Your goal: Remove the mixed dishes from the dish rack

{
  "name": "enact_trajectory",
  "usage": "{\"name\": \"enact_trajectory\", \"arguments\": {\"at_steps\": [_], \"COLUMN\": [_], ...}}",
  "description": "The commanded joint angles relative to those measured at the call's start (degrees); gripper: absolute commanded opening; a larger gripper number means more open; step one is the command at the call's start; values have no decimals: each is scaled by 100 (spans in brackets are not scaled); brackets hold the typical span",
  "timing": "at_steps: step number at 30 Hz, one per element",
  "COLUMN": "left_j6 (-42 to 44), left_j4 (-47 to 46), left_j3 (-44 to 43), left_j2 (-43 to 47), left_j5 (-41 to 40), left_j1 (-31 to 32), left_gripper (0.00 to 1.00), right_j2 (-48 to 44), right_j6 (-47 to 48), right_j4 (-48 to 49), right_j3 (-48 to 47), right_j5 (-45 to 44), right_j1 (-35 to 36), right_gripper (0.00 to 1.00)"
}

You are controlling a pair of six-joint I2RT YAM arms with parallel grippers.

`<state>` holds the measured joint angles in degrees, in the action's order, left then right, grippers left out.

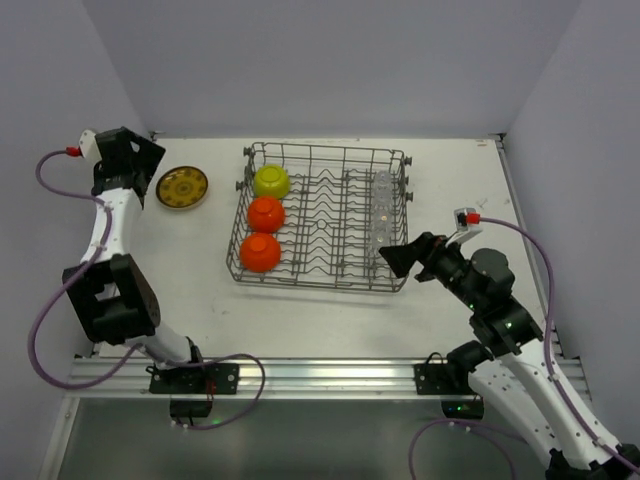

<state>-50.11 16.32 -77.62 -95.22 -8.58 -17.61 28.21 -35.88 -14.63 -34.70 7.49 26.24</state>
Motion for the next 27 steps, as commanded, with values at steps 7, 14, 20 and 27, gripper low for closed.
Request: {"name": "enact_trajectory", "arguments": {"at_steps": [7, 14, 20, 27], "left_j6": [747, 1257, 1811, 1934], "left_j4": [-41, 443, 1031, 1268], "left_j3": [2265, 3569, 3737, 3580], "left_j2": [3052, 4133, 4196, 3644], "left_j5": [295, 496, 638, 691], "left_j1": [1653, 2411, 2481, 2850], "left_gripper": [99, 83, 64, 58], "right_j2": [851, 1898, 2163, 2417], "right_j6": [-999, -1492, -1563, -887], "right_j4": [1849, 2560, 2756, 1807], "right_j3": [297, 244, 139, -371], "right_j5": [1035, 1694, 1756, 1133], "right_j1": [4, 13, 179, 514], "right_gripper": [99, 99, 99, 99]}}
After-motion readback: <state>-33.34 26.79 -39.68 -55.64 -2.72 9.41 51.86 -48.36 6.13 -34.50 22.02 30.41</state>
